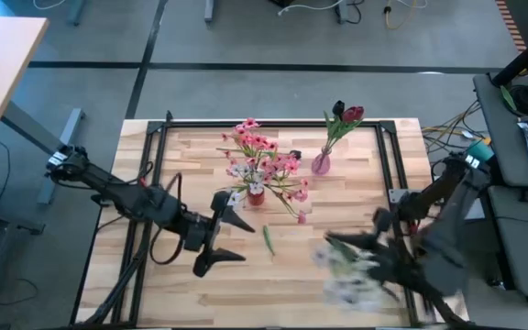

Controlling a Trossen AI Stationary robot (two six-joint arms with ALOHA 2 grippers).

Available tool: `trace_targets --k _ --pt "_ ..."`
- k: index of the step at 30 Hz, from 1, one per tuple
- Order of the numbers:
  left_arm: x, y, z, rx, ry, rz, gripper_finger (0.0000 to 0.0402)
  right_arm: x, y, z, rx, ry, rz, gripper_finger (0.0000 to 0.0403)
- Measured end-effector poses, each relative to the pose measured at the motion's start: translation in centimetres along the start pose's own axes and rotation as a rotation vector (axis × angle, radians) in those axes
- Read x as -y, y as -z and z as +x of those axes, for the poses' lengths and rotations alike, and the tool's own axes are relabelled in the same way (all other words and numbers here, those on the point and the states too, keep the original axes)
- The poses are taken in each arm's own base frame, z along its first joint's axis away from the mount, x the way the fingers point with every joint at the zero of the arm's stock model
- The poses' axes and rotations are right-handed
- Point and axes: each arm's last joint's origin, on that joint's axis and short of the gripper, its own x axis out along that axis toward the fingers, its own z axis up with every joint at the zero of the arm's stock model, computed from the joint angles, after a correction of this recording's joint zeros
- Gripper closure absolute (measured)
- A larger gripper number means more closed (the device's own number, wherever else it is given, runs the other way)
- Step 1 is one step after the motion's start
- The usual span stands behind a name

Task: Sort flowers into vase by color
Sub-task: Put the white flowers into the red vase

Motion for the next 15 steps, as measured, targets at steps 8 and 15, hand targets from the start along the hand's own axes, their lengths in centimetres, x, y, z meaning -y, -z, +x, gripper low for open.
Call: trace_targets --k 8,15 --pt "1.6 0.7 -2.0 -0.219 0.114 -0.186 0.0107 -0.5 4.5 -2.3 -0.144 -0.264 0.255 0.0391" --pt "4.1 2.3 -3.6 -0.498 0.212 -0.393 0.0107 -2.7 9.8 0.7 -0.241 -0.359 0.36 0.0391"
